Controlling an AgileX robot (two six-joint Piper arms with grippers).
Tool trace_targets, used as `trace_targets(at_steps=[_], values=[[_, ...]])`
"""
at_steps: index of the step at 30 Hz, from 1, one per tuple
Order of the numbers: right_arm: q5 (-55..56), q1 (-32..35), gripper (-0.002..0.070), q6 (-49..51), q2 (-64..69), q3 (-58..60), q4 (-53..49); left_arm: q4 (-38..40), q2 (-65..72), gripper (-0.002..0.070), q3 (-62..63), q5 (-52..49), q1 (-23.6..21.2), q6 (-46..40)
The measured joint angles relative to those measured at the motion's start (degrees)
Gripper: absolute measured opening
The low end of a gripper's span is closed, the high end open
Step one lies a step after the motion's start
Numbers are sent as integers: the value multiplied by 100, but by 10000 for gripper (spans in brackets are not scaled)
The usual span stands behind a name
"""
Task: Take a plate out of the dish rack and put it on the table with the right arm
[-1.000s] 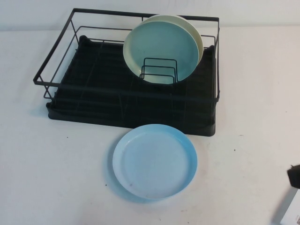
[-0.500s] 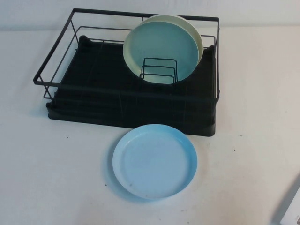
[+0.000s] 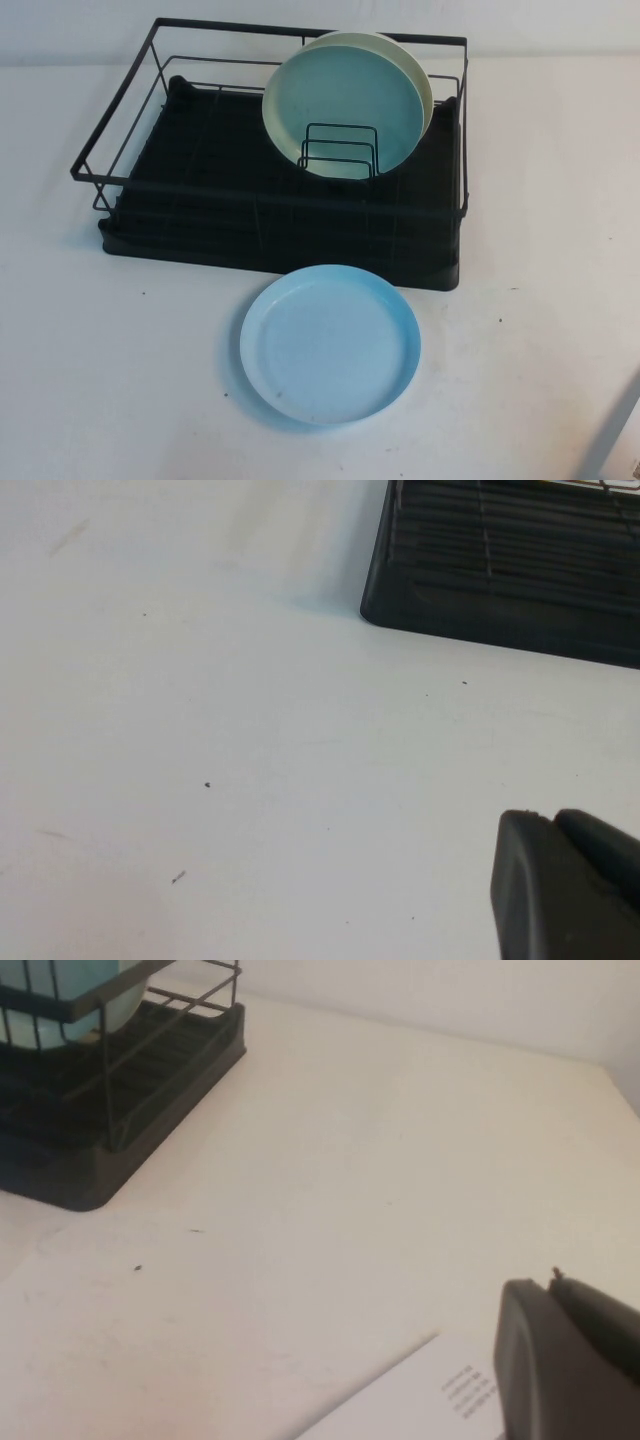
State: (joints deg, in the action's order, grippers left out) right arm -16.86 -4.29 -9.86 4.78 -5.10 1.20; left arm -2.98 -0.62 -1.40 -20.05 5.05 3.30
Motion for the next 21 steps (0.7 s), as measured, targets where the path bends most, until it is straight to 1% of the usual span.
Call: trace_targets(at_steps=[3,5,9,15,21], values=[[549,174,-18,0,-240,510,158,0,0,-6,0,0,0,0],[652,294,-18,0,-369,633,314,0,0,-6,0,0,0,0],[511,386,-18,0,-521,657,595,0,0,-6,0,0,0,0],[-327,408,-18,0,-526,680,631,0,0,-6,0,0,0,0],[-375,408,-18,0,-535,680,631,0,0,-6,0,0,0,0]])
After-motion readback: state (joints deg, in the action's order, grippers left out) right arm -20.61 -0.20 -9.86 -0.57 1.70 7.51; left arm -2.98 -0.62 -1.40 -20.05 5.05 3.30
